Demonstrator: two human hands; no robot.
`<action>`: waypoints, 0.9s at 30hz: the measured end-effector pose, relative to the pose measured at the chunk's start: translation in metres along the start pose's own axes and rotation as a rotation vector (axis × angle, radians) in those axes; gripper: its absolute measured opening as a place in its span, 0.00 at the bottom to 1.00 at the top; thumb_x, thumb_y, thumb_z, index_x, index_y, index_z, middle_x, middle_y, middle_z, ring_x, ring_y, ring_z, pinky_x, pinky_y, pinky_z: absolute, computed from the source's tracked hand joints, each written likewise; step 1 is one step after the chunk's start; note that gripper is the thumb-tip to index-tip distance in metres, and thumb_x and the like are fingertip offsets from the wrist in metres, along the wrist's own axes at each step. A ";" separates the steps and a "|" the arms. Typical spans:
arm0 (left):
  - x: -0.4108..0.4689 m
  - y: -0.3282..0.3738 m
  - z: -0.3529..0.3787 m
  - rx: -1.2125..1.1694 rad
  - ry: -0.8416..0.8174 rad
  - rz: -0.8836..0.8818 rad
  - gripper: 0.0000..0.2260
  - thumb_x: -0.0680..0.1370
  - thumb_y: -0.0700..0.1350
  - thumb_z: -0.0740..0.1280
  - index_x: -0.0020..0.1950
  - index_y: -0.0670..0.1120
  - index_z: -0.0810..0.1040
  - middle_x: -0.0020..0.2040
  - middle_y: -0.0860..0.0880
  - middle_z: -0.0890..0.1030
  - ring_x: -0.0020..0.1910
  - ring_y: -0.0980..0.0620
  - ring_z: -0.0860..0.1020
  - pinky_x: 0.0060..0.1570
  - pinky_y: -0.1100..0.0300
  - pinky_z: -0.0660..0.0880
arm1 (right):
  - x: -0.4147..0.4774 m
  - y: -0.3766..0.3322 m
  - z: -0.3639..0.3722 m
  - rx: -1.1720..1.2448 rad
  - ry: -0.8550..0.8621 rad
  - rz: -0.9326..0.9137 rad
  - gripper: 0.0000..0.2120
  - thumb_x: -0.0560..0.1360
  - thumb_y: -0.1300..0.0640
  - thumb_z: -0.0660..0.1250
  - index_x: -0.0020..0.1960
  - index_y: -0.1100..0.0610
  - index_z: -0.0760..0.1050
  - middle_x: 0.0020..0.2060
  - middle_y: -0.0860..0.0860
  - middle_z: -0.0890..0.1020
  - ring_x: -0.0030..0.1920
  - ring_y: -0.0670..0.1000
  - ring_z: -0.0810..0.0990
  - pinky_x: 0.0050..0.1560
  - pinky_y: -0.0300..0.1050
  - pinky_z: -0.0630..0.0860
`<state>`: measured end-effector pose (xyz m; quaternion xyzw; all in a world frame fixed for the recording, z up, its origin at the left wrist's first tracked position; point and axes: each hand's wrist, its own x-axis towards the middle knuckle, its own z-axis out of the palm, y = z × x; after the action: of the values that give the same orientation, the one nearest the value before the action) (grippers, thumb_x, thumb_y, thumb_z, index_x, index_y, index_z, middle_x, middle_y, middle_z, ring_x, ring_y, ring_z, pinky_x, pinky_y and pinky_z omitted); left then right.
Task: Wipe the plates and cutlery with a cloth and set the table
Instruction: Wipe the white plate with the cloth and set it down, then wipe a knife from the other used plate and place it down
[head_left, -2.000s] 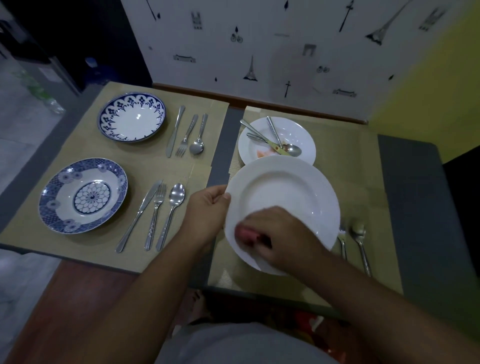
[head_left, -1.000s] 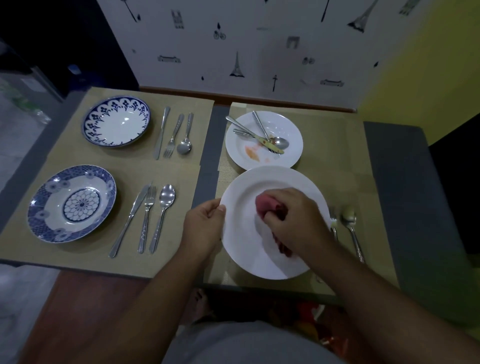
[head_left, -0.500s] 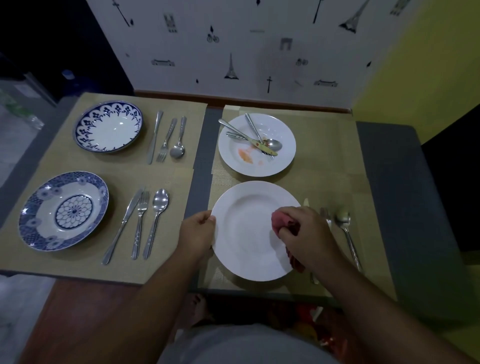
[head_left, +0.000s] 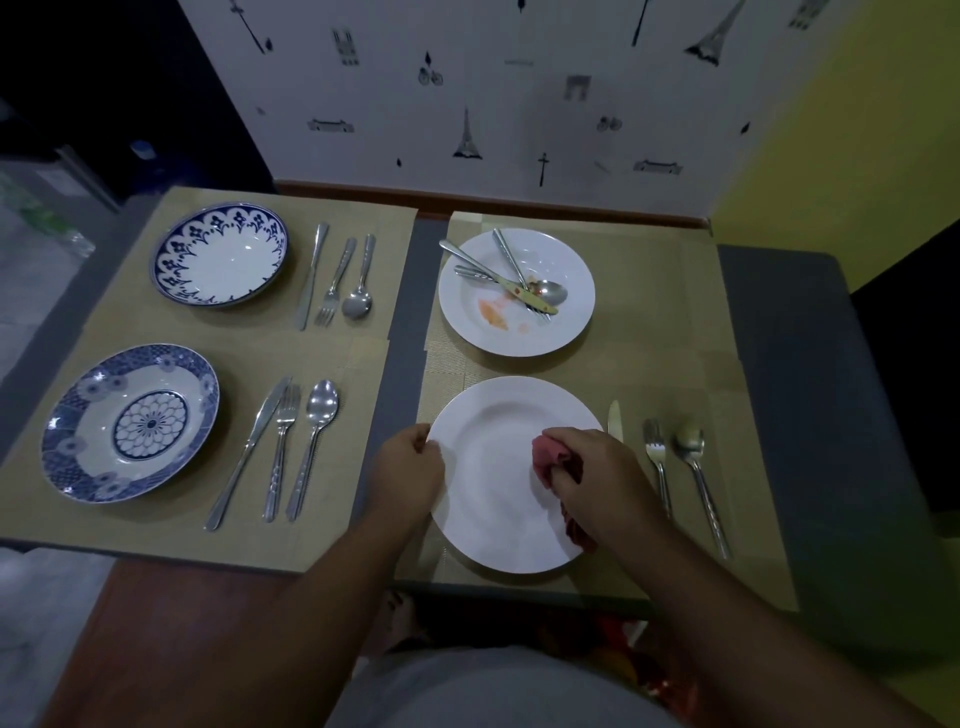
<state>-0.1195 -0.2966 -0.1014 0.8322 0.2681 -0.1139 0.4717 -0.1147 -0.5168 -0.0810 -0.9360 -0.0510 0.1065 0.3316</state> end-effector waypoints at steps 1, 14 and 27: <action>-0.002 0.001 0.000 0.019 0.005 0.035 0.15 0.82 0.44 0.60 0.66 0.48 0.79 0.55 0.52 0.82 0.51 0.51 0.79 0.44 0.62 0.74 | 0.000 0.001 0.000 0.006 0.001 0.007 0.14 0.75 0.63 0.69 0.58 0.50 0.81 0.52 0.46 0.83 0.51 0.47 0.77 0.54 0.44 0.77; -0.008 0.051 0.020 0.315 -0.061 0.291 0.22 0.82 0.52 0.61 0.76 0.52 0.68 0.72 0.51 0.75 0.68 0.48 0.74 0.68 0.47 0.72 | 0.016 -0.004 -0.021 0.057 -0.018 0.007 0.16 0.78 0.56 0.69 0.65 0.47 0.78 0.57 0.46 0.82 0.55 0.46 0.80 0.61 0.46 0.79; 0.102 0.125 0.003 0.568 0.107 0.487 0.12 0.80 0.46 0.64 0.63 0.49 0.80 0.58 0.49 0.81 0.56 0.47 0.80 0.52 0.54 0.78 | 0.071 -0.031 -0.055 0.207 0.070 0.042 0.14 0.73 0.65 0.64 0.44 0.46 0.80 0.32 0.47 0.81 0.28 0.48 0.79 0.28 0.43 0.77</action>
<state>0.0348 -0.3161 -0.0575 0.9740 0.0446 -0.0248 0.2209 -0.0333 -0.5151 -0.0314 -0.9008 -0.0083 0.0854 0.4257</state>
